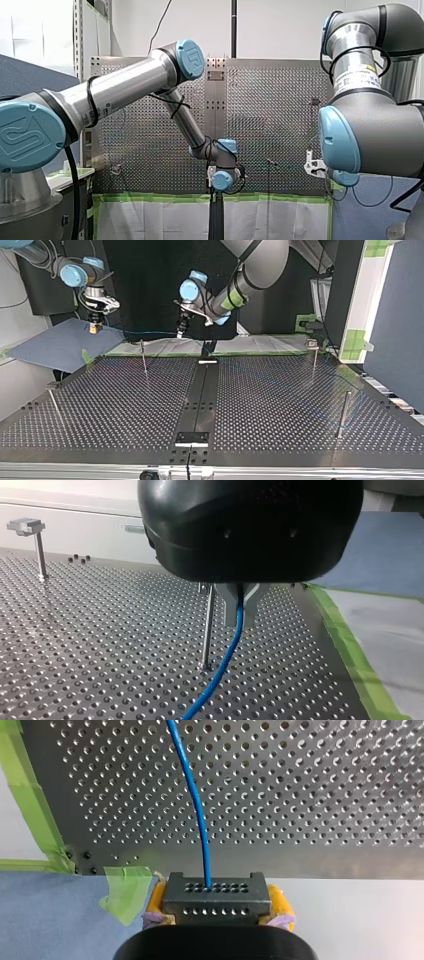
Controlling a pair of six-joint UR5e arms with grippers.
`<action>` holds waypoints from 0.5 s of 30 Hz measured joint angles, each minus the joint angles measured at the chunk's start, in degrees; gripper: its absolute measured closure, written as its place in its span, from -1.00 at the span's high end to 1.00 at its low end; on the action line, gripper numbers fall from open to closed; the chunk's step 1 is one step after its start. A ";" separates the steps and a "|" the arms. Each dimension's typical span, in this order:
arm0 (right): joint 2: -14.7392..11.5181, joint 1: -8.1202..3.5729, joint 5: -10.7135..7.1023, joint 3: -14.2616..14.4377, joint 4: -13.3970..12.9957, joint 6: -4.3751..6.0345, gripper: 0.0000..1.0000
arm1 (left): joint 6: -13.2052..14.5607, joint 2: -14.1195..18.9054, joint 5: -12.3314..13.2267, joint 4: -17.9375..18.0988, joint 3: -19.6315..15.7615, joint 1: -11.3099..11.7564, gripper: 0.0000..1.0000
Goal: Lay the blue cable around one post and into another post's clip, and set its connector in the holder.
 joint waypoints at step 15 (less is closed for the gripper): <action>0.01 -0.29 0.06 -1.62 1.30 0.93 -1.00 | -0.80 -0.07 0.98 0.03 1.38 -1.21 -1.00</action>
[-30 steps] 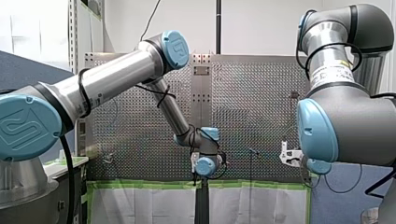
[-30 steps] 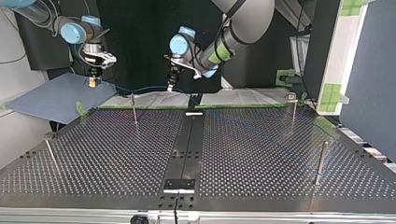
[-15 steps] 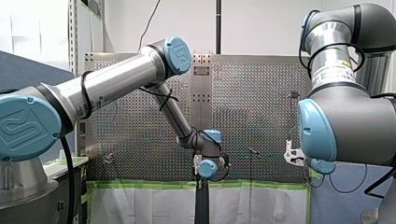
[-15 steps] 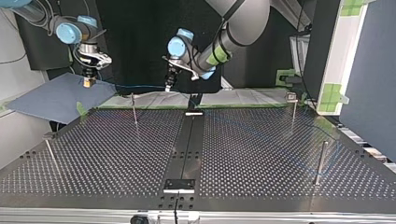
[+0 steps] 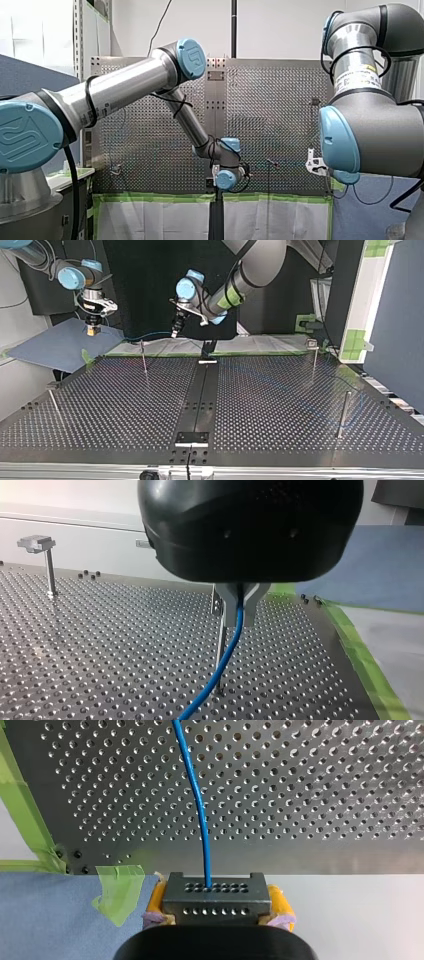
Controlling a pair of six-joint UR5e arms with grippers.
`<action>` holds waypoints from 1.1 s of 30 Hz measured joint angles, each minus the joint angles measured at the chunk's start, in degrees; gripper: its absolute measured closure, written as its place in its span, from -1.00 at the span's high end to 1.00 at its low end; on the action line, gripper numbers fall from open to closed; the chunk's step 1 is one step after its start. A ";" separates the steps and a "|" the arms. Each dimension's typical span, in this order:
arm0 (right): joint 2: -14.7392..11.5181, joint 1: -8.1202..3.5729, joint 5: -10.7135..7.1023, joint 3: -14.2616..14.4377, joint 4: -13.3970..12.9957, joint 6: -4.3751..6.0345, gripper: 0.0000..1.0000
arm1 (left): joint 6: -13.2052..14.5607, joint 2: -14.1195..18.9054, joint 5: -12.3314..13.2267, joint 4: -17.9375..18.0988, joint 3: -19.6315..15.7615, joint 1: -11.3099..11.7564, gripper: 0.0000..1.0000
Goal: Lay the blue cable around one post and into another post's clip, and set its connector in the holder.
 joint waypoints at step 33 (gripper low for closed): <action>0.01 -3.64 -0.22 -0.69 -0.04 3.25 -1.00 | -0.16 -0.27 0.57 0.03 0.12 -2.89 -1.00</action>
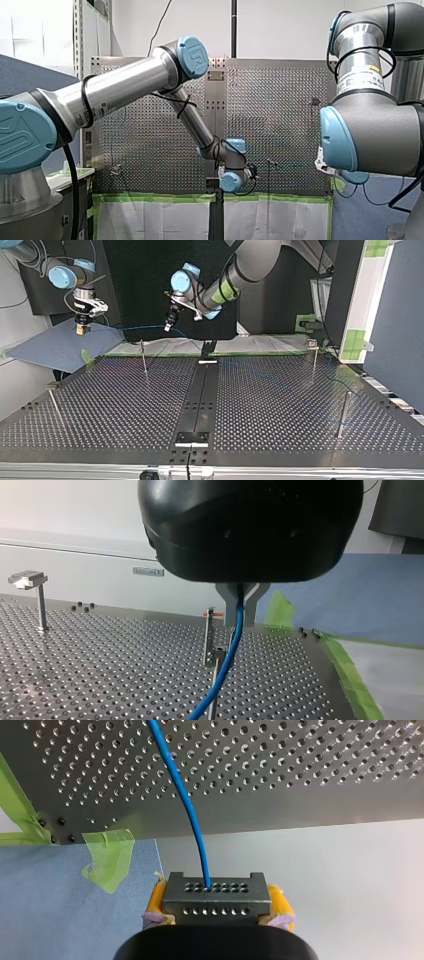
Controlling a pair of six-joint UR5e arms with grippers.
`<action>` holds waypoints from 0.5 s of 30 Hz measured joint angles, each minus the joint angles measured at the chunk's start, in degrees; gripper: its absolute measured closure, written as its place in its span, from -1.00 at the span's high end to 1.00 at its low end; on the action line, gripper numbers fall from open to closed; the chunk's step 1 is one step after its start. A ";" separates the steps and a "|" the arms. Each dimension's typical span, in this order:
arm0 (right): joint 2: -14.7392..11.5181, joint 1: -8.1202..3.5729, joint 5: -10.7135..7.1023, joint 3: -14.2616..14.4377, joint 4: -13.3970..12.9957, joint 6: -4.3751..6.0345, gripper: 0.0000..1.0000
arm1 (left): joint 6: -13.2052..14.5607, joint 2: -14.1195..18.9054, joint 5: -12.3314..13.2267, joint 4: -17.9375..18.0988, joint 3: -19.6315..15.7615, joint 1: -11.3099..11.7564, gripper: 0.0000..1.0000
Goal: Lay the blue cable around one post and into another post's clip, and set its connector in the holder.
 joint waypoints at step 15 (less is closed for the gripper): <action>-0.01 0.53 -1.51 -0.02 -0.06 -0.66 -1.00 | -0.94 -3.24 0.42 -0.81 3.73 0.20 -1.00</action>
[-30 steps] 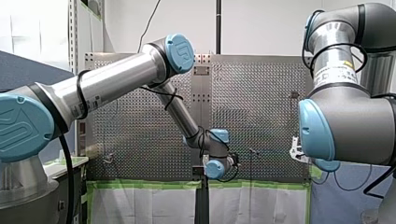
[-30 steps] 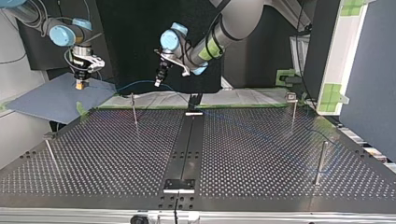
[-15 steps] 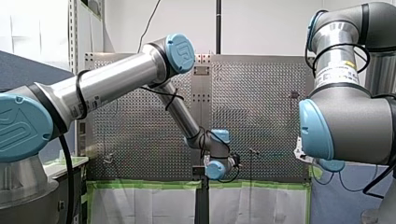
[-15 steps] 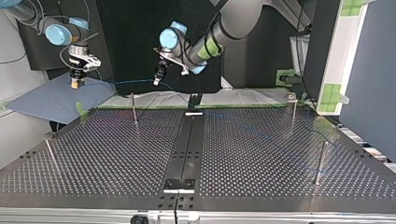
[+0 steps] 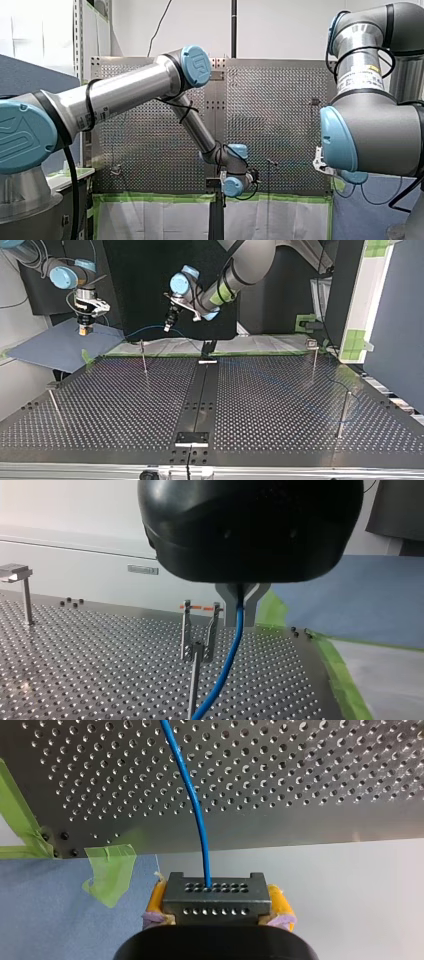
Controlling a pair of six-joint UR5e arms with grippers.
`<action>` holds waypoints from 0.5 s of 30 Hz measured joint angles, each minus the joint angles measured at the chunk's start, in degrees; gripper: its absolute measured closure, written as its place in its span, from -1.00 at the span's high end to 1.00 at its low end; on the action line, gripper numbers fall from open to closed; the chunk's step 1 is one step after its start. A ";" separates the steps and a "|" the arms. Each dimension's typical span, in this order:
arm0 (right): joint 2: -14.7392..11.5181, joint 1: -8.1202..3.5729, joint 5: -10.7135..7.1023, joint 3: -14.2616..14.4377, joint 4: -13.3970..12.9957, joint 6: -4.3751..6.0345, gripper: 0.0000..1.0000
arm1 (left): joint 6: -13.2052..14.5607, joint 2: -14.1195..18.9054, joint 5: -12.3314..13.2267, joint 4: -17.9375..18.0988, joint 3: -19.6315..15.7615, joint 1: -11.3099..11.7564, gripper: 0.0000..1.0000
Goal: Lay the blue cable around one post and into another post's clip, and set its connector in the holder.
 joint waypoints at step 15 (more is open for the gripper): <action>0.04 -0.34 -0.11 -0.01 -0.59 0.34 -1.00 | -0.05 -0.03 -0.24 -0.79 1.18 0.93 -1.00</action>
